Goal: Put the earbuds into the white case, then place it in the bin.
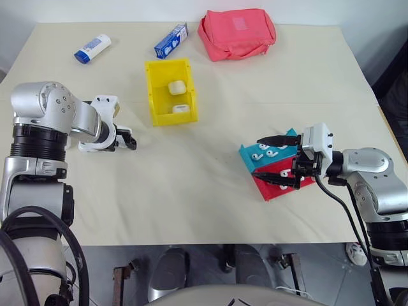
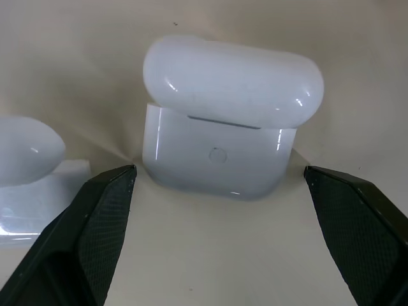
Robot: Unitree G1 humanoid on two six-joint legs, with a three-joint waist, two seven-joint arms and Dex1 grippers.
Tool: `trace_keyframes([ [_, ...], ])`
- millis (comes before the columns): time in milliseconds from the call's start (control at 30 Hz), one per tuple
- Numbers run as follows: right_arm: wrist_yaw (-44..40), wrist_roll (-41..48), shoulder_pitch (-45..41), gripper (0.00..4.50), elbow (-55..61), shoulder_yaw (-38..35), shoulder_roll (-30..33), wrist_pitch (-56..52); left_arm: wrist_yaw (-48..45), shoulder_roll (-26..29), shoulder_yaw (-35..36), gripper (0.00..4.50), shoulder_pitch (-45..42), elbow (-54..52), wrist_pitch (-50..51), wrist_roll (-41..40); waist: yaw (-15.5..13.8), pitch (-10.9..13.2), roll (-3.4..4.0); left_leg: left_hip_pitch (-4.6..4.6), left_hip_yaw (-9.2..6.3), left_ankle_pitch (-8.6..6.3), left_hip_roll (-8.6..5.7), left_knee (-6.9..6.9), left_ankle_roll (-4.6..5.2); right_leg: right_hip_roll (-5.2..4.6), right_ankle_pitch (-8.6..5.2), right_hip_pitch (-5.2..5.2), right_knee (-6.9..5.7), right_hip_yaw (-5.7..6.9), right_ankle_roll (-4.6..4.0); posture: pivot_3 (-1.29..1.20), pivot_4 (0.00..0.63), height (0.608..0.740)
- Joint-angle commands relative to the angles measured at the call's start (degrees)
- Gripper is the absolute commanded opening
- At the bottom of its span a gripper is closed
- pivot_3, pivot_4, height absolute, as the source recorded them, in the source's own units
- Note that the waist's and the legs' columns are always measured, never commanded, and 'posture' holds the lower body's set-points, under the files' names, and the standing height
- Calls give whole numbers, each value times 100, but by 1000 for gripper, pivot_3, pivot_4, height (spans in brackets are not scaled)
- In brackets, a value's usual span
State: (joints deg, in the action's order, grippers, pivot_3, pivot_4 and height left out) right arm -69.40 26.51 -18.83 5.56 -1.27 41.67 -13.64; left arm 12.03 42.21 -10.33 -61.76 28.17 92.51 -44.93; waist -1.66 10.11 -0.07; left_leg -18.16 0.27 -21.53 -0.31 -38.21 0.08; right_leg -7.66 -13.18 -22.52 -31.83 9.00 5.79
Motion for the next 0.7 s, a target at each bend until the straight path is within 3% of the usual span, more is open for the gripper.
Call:
trace_keyframes([
  [33, 22, 83, 26, 4500, 191, -182, 65, 43, -560, -7, -245, 4488, -155, 72, -1, 495, 4, 0, 0, 0, 13, 0, 0, 0, 0, 1, 0, 0, 0, 2, 0, 0, 150, 740],
  [467, 123, 94, 108, 4500, 274, -246, 137, -24, -3038, 51, -1663, 4488, -561, 665, -909, 2118, -3, 0, 0, 0, 33, 3, 2, 0, 0, 2, -1, 0, -2, 11, 0, 0, 150, 740],
  [700, 173, 105, 181, 4500, 370, -306, 170, -76, -3619, -70, -1610, 4488, -628, 1155, -1036, 2695, -1, 0, 0, 0, 36, 4, 5, 1, 3, 1, -1, 0, -7, 12, 1, 0, 150, 740],
])
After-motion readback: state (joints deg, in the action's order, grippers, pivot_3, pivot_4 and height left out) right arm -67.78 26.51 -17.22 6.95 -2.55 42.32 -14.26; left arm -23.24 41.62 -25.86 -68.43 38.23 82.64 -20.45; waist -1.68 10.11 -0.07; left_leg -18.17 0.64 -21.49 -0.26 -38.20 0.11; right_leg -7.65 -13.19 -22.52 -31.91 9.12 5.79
